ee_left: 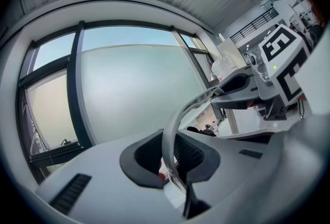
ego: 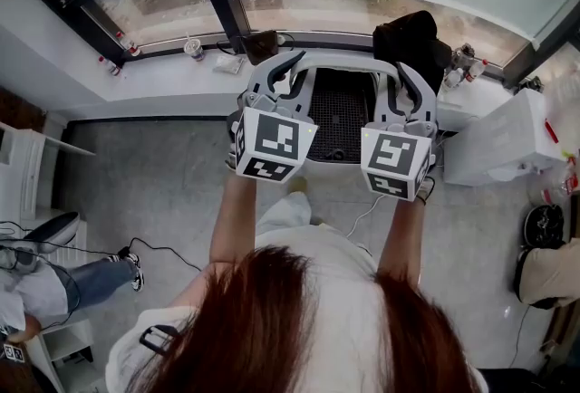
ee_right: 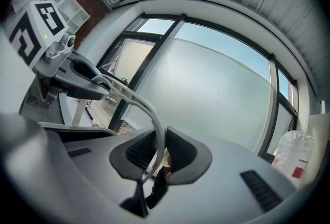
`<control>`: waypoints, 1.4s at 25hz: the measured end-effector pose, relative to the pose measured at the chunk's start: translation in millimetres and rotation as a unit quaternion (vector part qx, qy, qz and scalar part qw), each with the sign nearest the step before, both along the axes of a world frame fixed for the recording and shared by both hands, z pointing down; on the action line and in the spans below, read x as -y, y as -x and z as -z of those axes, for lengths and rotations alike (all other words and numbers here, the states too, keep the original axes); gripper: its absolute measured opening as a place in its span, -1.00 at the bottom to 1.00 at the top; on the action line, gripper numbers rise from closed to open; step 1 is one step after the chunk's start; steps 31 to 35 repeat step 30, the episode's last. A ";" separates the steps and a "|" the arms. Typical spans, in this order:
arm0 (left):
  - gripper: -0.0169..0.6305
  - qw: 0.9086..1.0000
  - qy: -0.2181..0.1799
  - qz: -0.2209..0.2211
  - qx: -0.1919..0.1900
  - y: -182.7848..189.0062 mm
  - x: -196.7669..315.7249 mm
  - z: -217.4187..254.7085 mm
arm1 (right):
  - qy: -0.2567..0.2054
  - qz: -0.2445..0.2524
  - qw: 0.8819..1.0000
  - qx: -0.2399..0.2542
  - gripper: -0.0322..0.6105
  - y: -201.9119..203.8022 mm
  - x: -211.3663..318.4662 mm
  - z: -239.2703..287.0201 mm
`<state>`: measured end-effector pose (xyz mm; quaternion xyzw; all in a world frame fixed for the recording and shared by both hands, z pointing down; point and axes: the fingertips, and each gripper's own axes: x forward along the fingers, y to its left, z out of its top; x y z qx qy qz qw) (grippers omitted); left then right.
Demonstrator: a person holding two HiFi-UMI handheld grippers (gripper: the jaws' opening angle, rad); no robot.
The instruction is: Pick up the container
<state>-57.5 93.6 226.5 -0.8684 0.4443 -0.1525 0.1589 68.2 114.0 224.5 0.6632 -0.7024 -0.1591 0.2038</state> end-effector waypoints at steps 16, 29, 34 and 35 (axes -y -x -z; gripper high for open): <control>-0.78 1.000 0.003 -0.005 0.000 -11.9 28.1 -1.5 | 0.000 -0.008 1.000 -0.005 -0.68 -12.7 26.7 -1.0; -0.78 1.000 0.008 -0.008 -0.002 -7.4 62.6 -6.2 | 0.000 -0.008 1.000 -0.004 -0.68 -7.2 61.0 -4.8; -0.78 1.000 0.008 -0.008 -0.001 -6.7 65.7 -7.1 | 0.000 -0.008 1.000 -0.004 -0.68 -6.6 63.9 -5.7; -0.78 1.000 0.008 -0.008 -0.001 -6.7 65.7 -7.1 | 0.000 -0.008 1.000 -0.004 -0.68 -6.6 63.9 -5.7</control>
